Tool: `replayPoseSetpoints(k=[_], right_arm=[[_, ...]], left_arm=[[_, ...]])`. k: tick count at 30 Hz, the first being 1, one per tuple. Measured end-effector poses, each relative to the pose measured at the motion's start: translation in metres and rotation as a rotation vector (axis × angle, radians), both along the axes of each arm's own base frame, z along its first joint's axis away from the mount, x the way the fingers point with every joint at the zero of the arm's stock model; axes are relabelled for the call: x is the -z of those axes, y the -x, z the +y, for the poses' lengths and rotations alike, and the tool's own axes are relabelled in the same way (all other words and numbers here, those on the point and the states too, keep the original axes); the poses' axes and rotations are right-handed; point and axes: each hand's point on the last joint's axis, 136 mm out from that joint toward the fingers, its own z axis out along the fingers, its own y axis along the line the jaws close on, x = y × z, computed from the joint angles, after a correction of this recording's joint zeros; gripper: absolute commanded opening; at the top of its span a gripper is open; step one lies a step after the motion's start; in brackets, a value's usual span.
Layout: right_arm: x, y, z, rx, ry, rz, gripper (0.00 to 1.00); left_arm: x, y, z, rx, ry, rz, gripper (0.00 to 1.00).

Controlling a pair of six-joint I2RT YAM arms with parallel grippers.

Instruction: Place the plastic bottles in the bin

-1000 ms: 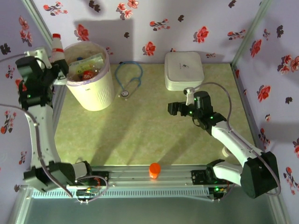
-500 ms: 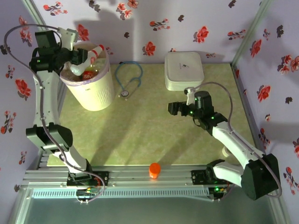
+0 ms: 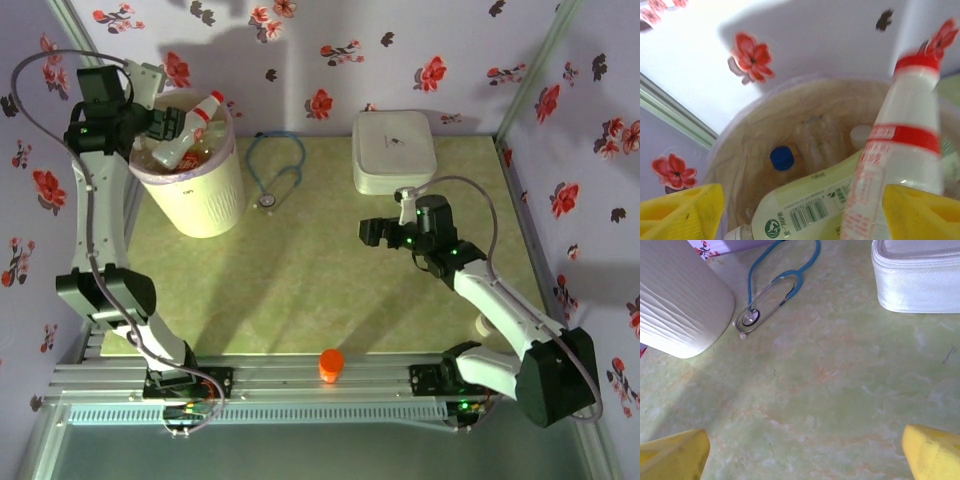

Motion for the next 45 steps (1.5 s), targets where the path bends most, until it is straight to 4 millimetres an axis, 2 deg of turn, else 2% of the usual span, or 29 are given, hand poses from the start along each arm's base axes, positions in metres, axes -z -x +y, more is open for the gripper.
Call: replayPoseSetpoints(k=[3, 5, 8, 10, 15, 18, 21, 24, 29, 36, 42, 45], right_arm=[[0.005, -0.001, 0.003, -0.007, -0.009, 0.021, 0.99], [0.008, -0.001, 0.004, -0.010, -0.012, 0.031, 0.99], [0.008, -0.002, 0.005, -0.009, -0.015, 0.033, 0.99], [0.008, -0.002, 0.005, -0.009, -0.015, 0.033, 0.99], [0.005, -0.001, 0.005, -0.009, -0.018, 0.025, 0.99], [0.004, -0.001, 0.005, -0.009, -0.019, 0.022, 0.99], [0.004, -0.001, 0.005, -0.009, -0.020, 0.022, 0.99], [0.004, -0.001, 0.006, -0.012, -0.020, 0.023, 0.99], [0.005, 0.000, 0.006, -0.014, -0.019, 0.024, 0.99], [0.010, 0.000, 0.008, -0.017, -0.017, 0.039, 0.99], [0.010, -0.001, 0.009, -0.018, -0.017, 0.040, 0.99], [0.013, -0.002, 0.010, -0.019, -0.014, 0.045, 0.99]], left_arm=[[-0.020, 0.009, -0.019, 0.033, 0.005, -0.045, 0.84], [-0.023, 0.011, -0.035, 0.063, -0.003, -0.055, 0.85], [-0.016, 0.010, -0.052, 0.087, -0.037, -0.040, 0.85], [-0.004, 0.005, -0.055, 0.082, -0.059, -0.015, 0.83], [0.047, -0.005, -0.036, -0.005, -0.136, 0.099, 0.77], [0.067, -0.013, -0.027, -0.045, -0.150, 0.127, 0.76], [0.069, -0.019, -0.015, -0.086, -0.152, 0.118, 0.76], [0.068, -0.023, -0.004, -0.125, -0.158, 0.106, 0.80], [0.066, -0.034, 0.007, -0.161, -0.185, 0.079, 0.83], [0.060, -0.060, 0.010, -0.181, -0.206, 0.051, 0.83], [0.060, -0.061, 0.009, -0.182, -0.209, 0.048, 0.82], [0.066, -0.054, 0.000, -0.151, -0.219, 0.058, 0.83]])
